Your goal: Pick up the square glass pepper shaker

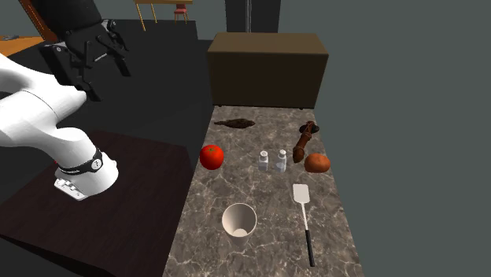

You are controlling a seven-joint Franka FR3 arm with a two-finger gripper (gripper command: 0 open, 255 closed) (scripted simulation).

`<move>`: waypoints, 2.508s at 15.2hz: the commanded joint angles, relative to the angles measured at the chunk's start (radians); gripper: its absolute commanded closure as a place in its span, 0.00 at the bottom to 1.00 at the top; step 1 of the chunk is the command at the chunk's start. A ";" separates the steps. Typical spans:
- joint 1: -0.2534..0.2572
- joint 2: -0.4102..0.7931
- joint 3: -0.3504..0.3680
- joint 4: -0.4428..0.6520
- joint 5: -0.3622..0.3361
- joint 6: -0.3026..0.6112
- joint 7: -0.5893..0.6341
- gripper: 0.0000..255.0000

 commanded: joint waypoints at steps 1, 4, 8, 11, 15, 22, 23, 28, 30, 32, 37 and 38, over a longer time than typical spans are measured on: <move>0.000 0.000 0.000 0.000 0.000 0.000 0.000 0.00; 0.013 0.063 0.038 -0.023 0.019 0.071 0.044 0.00; 0.029 0.164 0.088 -0.037 0.039 0.165 0.101 0.00; 0.040 0.250 0.123 -0.033 0.049 0.233 0.143 0.00; 0.054 0.376 0.168 -0.011 0.055 0.317 0.201 0.00; 0.076 0.623 0.233 0.075 0.035 0.439 0.306 0.00; 0.079 0.660 0.240 0.093 0.029 0.453 0.322 0.00; 0.103 0.851 0.267 0.197 -0.010 0.507 0.401 0.00; 0.117 0.929 0.272 0.248 -0.028 0.522 0.432 0.00; 0.132 1.008 0.274 0.303 -0.046 0.532 0.460 0.00; 0.177 1.208 0.268 0.466 -0.085 0.536 0.521 0.00; 0.187 1.248 0.266 0.503 -0.092 0.534 0.532 0.00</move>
